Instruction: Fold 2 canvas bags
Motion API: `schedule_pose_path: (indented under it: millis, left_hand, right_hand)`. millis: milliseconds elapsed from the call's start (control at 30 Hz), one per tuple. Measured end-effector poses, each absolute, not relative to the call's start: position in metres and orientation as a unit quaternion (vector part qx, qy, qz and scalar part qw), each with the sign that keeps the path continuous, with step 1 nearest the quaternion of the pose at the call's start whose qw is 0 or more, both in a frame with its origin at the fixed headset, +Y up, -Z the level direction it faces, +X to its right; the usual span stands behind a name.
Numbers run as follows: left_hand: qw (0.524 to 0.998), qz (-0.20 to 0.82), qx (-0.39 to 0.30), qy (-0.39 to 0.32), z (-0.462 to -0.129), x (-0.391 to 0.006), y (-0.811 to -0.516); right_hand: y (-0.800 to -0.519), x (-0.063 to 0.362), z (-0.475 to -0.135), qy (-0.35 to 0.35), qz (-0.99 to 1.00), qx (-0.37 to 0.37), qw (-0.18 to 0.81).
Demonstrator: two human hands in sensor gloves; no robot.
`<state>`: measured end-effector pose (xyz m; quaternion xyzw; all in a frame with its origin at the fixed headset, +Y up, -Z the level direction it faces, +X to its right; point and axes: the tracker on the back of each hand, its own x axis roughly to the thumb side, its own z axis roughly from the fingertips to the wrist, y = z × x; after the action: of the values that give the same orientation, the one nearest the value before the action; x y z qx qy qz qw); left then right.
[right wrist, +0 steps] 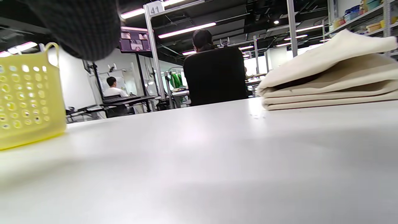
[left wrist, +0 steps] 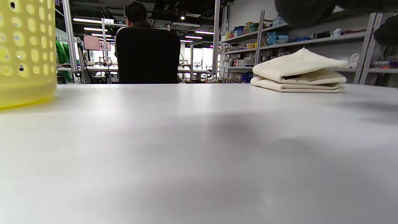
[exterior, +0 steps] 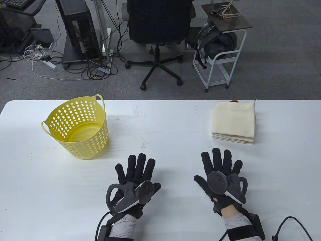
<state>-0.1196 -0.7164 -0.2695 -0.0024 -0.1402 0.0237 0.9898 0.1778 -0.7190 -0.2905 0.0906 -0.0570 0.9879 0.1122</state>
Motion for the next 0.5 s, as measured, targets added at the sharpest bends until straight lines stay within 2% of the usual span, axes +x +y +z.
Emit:
schedule_pose_path:
  millis: [167,333,500]
  left_hand:
    - [0.991,0.037,-0.015,-0.131,-0.268,-0.123,-0.714]
    - [0.990,0.056,-0.038,-0.122,-0.270,-0.127,-0.714]
    - [0.989,0.060,-0.042,-0.127,-0.271,-0.127,-0.714]
  right_hand:
    - [-0.725,0.184,-0.287,-0.030,0.989,0.088,0.117]
    - [-0.735,0.192,-0.290,0.028,0.982,0.065,0.178]
    - [-0.736,0.191,-0.291,0.031,0.980,0.072,0.182]
